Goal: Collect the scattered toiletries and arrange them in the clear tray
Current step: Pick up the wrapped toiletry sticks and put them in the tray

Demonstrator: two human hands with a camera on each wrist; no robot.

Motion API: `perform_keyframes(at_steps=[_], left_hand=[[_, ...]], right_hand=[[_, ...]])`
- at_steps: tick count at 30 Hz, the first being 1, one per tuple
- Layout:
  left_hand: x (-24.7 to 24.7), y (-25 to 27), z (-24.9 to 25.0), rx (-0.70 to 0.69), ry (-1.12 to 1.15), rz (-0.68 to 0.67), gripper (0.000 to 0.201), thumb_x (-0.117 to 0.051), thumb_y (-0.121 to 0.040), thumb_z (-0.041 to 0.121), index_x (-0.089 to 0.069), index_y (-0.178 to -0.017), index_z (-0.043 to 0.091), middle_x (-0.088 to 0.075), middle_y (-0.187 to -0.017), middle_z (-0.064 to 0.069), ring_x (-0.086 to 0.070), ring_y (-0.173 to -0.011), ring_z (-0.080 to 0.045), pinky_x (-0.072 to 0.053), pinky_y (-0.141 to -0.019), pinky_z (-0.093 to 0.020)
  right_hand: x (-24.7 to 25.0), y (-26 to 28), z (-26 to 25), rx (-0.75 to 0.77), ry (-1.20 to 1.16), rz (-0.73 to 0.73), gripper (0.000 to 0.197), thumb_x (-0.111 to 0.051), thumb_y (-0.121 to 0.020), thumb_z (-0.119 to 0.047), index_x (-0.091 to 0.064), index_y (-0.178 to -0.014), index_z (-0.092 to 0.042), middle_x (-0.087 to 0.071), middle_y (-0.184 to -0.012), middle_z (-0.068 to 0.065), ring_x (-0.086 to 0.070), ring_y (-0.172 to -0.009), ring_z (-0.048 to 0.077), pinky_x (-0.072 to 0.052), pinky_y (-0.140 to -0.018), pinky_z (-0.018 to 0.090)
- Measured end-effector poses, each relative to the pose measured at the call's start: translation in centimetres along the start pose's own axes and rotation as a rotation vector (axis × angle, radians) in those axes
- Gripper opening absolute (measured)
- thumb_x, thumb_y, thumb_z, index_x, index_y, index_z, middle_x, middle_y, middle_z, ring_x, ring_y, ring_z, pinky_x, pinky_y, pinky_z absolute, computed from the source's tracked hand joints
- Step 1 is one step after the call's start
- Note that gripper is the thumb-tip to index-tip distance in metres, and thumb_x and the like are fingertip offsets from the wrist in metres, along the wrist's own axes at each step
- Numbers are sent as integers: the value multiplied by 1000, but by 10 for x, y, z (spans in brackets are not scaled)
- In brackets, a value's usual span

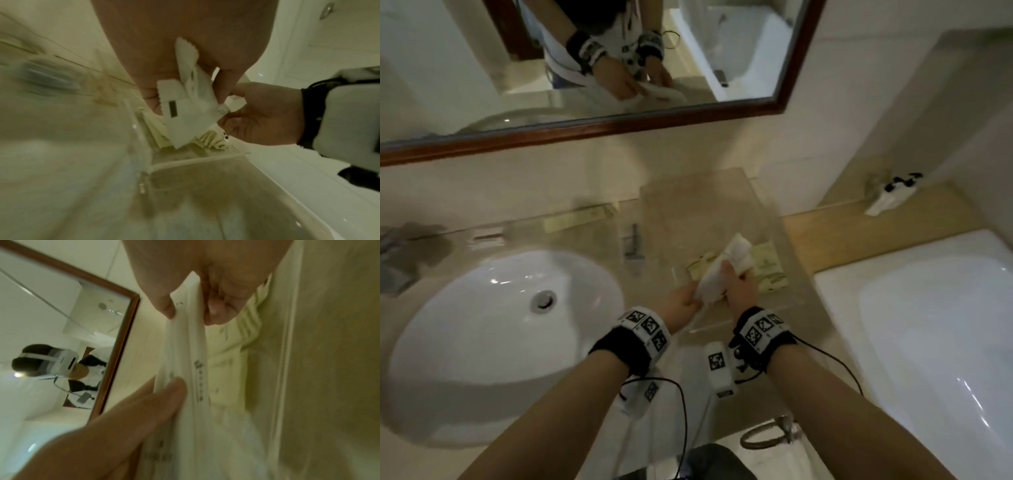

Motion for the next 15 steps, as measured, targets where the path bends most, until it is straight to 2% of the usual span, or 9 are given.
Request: perform_keyframes(at_steps=[2,3,4,5,7,9,11,15], left_hand=[[-17,-20,17,-23,-74,-80,51,-37,-99,22,-20,-147,16,-28,-154,-8,-30,-140,-24,-24,-113,-33],[-25,-29,22,-27,-107,-115,51,-37,-99,24,-20,-147,16,-27,-154,-8,-30,-140,-24,-24,-113,-34],[-32,-38,25,-28,-143,-146,51,-37,-99,24,-21,-147,16,-29,-153,-8,-31,-139,-25,-25,-113,-36],[-38,-45,26,-37,-199,-165,50,-37,-98,25,-24,-146,17,-34,-151,-9,-35,-137,-26,-28,-112,-38],[-47,-54,26,-61,-377,-167,48,-37,-97,26,-29,-144,18,-44,-141,-11,-41,-127,-29,-36,-106,-41],[-52,-59,22,-80,-564,-119,49,-38,-96,32,-31,-142,18,-45,-136,-11,-40,-122,-30,-38,-102,-41],[-52,-61,17,-85,-626,-75,49,-39,-95,37,-34,-139,18,-44,-135,-9,-39,-122,-29,-35,-102,-40],[-49,-64,12,-116,-687,-50,45,-37,-96,41,-38,-136,22,-47,-134,-3,-40,-122,-25,-35,-101,-38]], right_hand=[[41,-13,-1,27,0,138,50,-63,-79,-47,-52,-107,-7,-59,-97,9,-59,-86,27,-51,-73,39],[57,-19,-1,44,-7,197,44,-67,-77,-43,-53,-101,-8,-60,-96,9,-61,-89,28,-52,-76,42],[70,-24,0,53,-13,244,43,-69,-76,-39,-53,-103,-9,-60,-100,9,-61,-93,30,-53,-79,43],[81,-27,0,46,-14,272,50,-71,-76,-36,-49,-112,-9,-59,-107,8,-60,-99,30,-52,-84,42],[96,-28,2,24,38,315,69,-70,-78,-30,-33,-133,-12,-48,-124,11,-53,-111,30,-48,-93,40],[106,-29,6,83,164,367,69,-67,-81,-25,-28,-137,-16,-36,-135,13,-44,-120,32,-43,-100,43],[108,-29,10,158,279,350,60,-63,-82,-22,-35,-134,-17,-31,-135,11,-36,-123,30,-41,-102,45],[100,-32,15,227,560,197,38,-59,-84,-25,-51,-121,-24,-30,-132,6,-31,-123,27,-37,-104,38]])
Point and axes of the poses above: each hand's wrist, its own y-axis away from the middle knuckle, its own x-axis out of the back of the hand, z = x × y, the point moved 2 cm from there along -y, towards the middle knuckle
